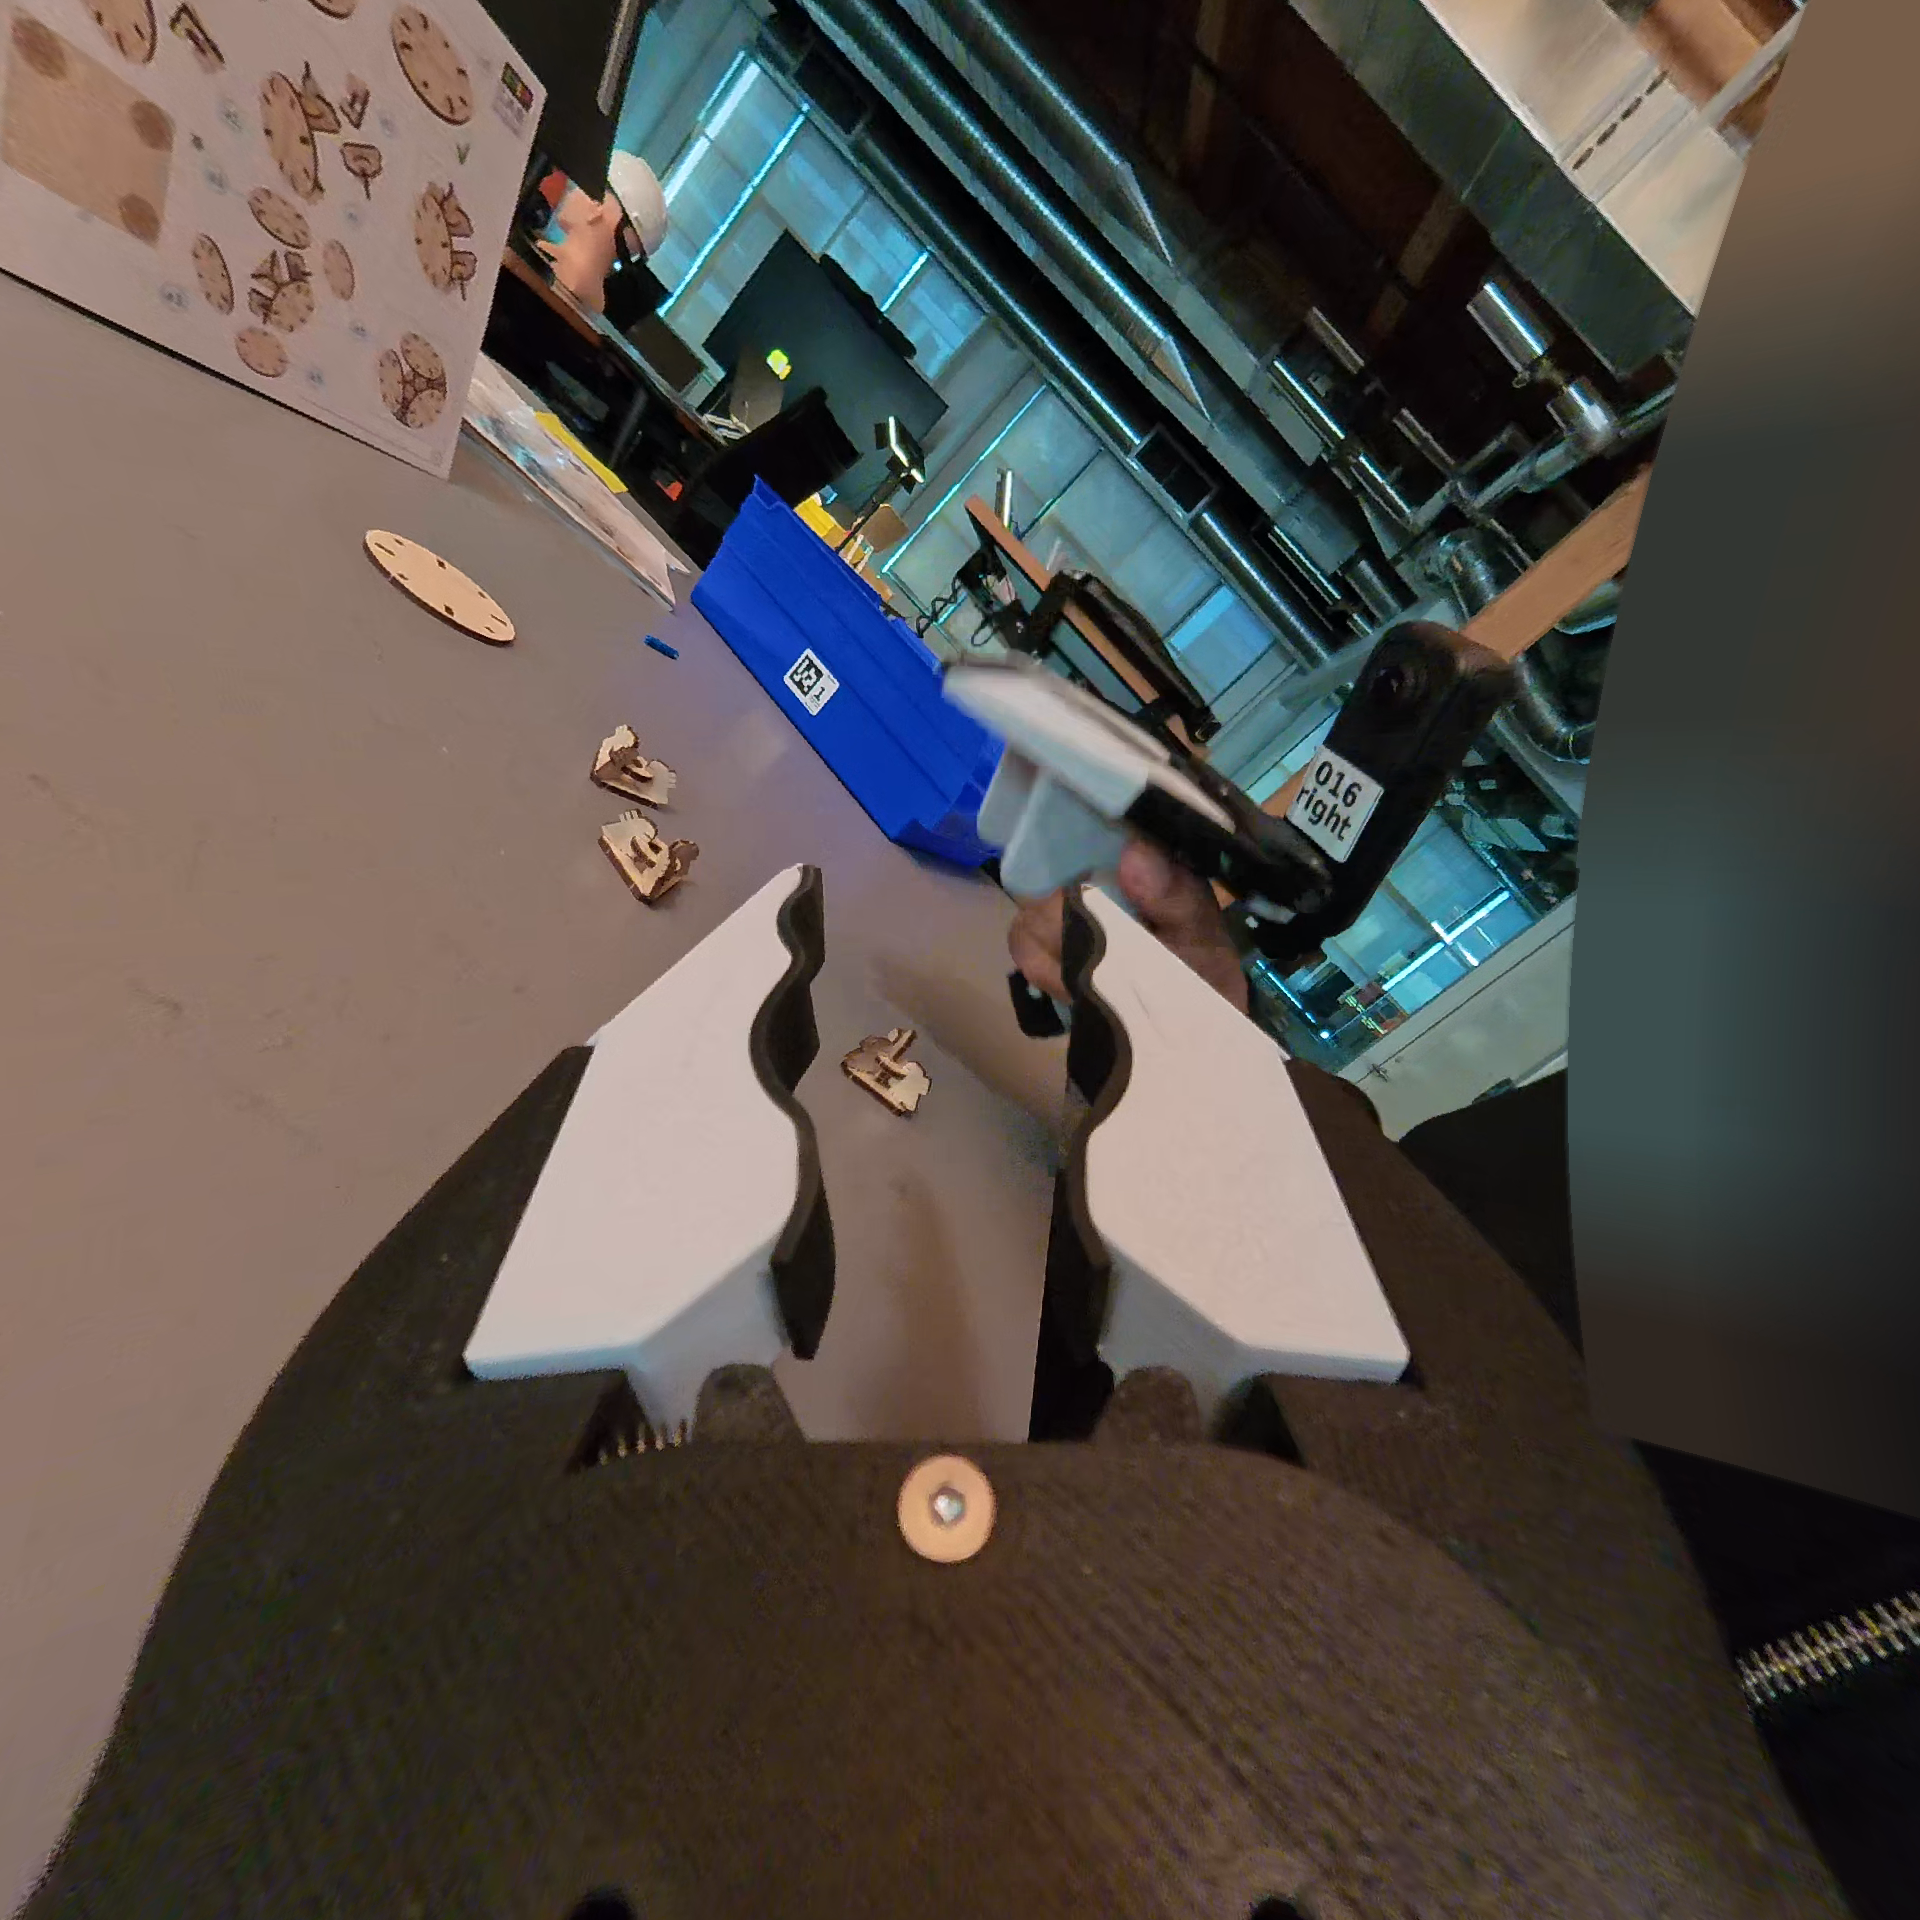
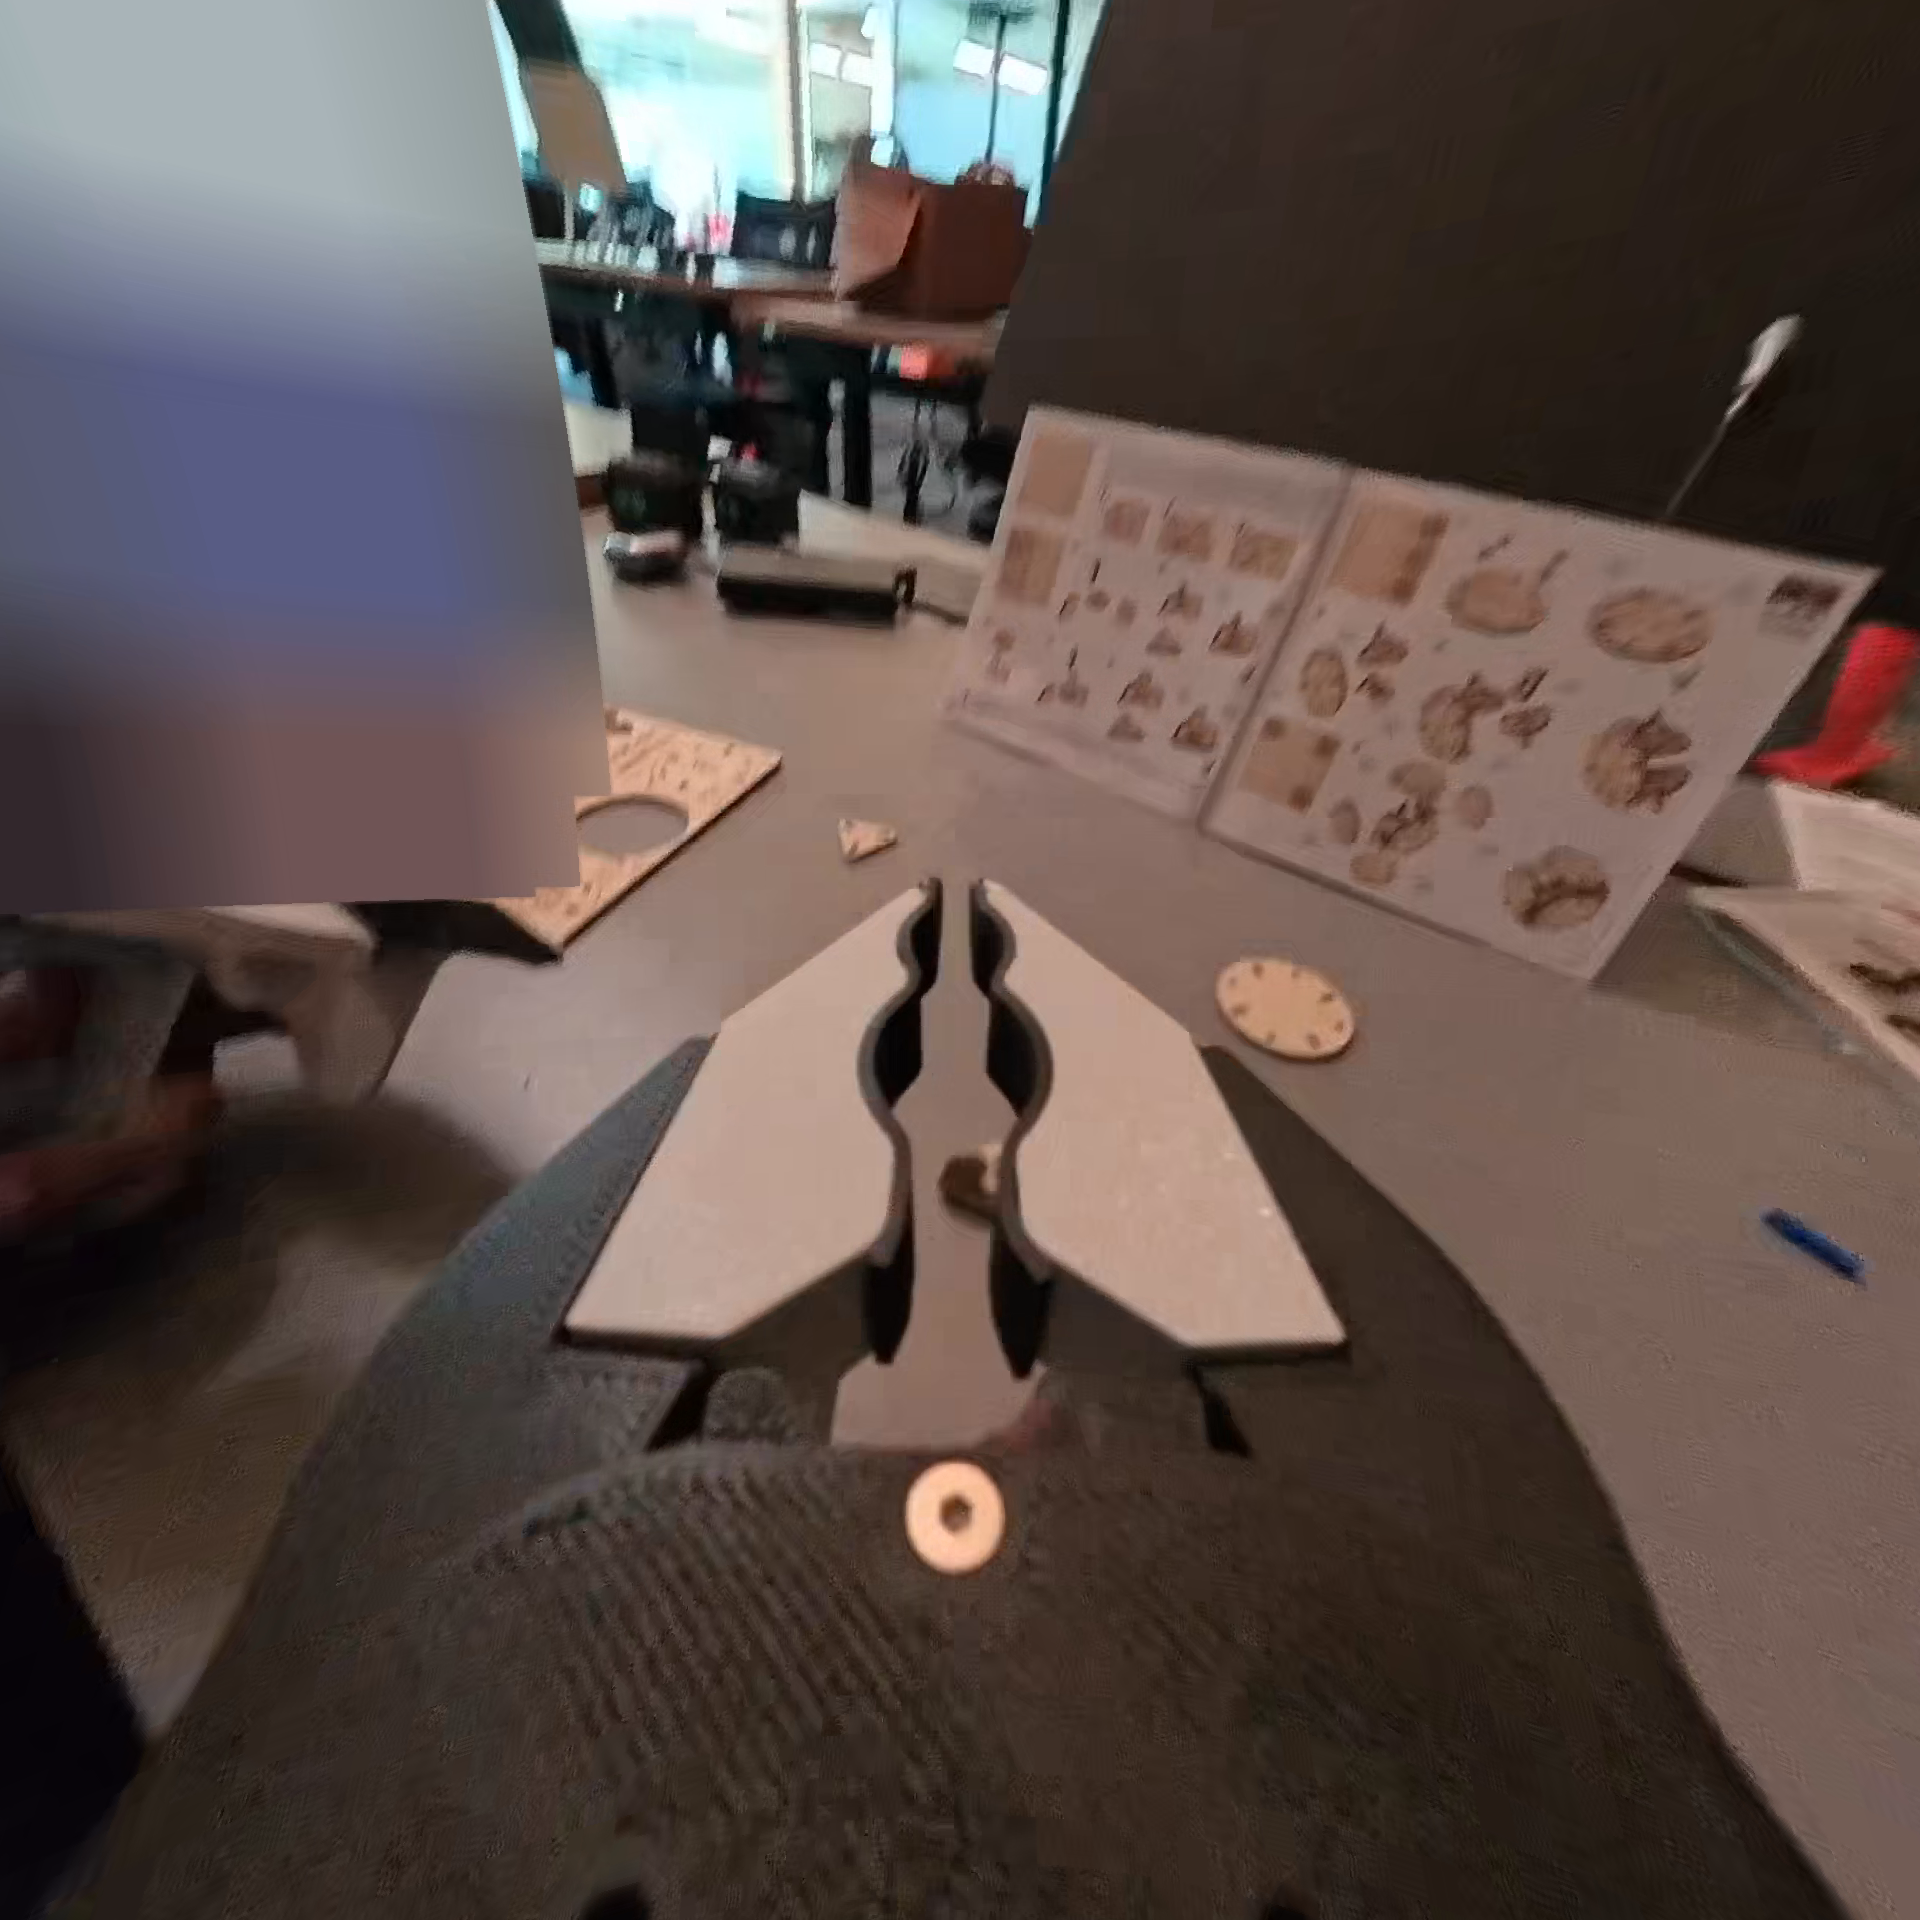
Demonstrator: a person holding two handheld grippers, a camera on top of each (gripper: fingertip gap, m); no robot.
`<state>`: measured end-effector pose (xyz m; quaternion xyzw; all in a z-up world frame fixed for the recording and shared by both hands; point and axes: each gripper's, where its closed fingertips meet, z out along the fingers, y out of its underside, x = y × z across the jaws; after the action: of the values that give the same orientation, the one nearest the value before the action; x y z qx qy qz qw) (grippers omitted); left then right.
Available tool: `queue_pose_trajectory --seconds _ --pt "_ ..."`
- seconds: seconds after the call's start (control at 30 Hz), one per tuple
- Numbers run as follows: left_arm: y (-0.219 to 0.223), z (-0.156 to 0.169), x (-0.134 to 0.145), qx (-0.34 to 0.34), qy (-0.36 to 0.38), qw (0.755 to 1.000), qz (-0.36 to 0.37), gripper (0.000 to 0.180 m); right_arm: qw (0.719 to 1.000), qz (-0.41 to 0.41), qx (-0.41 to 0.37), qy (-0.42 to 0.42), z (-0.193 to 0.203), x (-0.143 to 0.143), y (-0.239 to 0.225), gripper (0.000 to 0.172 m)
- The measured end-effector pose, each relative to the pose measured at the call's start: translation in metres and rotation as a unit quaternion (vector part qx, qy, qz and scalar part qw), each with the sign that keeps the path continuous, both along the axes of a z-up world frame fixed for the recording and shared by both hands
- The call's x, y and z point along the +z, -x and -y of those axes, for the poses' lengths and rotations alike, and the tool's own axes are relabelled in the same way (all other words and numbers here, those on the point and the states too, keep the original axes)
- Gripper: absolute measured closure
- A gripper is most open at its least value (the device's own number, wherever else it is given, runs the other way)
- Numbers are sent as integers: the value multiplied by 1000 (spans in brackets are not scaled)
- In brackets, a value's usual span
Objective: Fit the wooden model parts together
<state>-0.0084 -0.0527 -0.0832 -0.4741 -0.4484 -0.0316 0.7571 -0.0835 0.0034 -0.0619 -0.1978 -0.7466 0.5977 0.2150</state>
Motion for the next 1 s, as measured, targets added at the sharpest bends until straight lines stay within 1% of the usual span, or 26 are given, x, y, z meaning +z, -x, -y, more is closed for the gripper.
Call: queue_pose_trajectory --seconds 0.03,0.1,0.13,0.17,0.27,0.3,0.33,0.37,0.4,0.43,0.53,0.63,0.73,0.8,0.83,0.87,0.93,0.97,1.0 --pt "0 0 0 1 0 1000 1 136 999 22 16 -38 -6 -16 -8 162" --pt "0 0 0 1 -1 1000 0 136 993 61 36 -97 -23 -42 -23 160" --pt "0 0 0 2 -1 1000 1 136 989 79 45 -114 -31 -52 -30 154" --pt "0 0 0 1 -1 1000 1 136 986 97 53 -122 -37 -59 -37 147" --pt "1 1 -1 2 -2 1000 3 136 978 143 54 -142 -48 -77 -49 133" --pt "1 1 -1 2 -2 1000 3 136 977 144 52 -146 -50 -81 -51 132" --pt "1 1 -1 2 -2 1000 3 136 978 140 52 -145 -50 -82 -52 138" --pt "1 1 -1 3 -2 1000 3 136 979 136 56 -143 -49 -82 -54 152" --pt "1 1 -1 3 -2 1000 3 136 979 135 59 -141 -48 -83 -55 161" --pt "1 1 -1 4 -1 1000 2 136 979 135 59 -142 -47 -85 -54 166" --pt "1 1 -1 6 0 1000 1 136 977 144 60 -147 -48 -93 -53 159" --pt "1 1 -1 7 0 1000 2 136 972 167 83 -145 -46 -97 -59 166" --pt "1 1 -1 7 1 1000 4 136 969 168 91 -154 -45 -102 -62 167" --pt "1 1 -1 7 1 1000 4 136 975 147 91 -142 -41 -95 -60 167" --pt "1 1 -2 7 1 1000 4 136 980 128 99 -112 -36 -83 -60 167" --pt "1 1 -2 7 1 1000 4 136 985 105 118 -61 -30 -63 -64 168" --pt "1 1 -2 6 1 1000 4 136 984 47 165 43 -25 -17 -76 168" --pt "1 1 -2 5 1 1000 5 136 983 4 174 55 -25 -3 -81 168" --pt "1 0 -2 3 0 1000 4 136 983 -49 175 28 -23 0 -84 168"
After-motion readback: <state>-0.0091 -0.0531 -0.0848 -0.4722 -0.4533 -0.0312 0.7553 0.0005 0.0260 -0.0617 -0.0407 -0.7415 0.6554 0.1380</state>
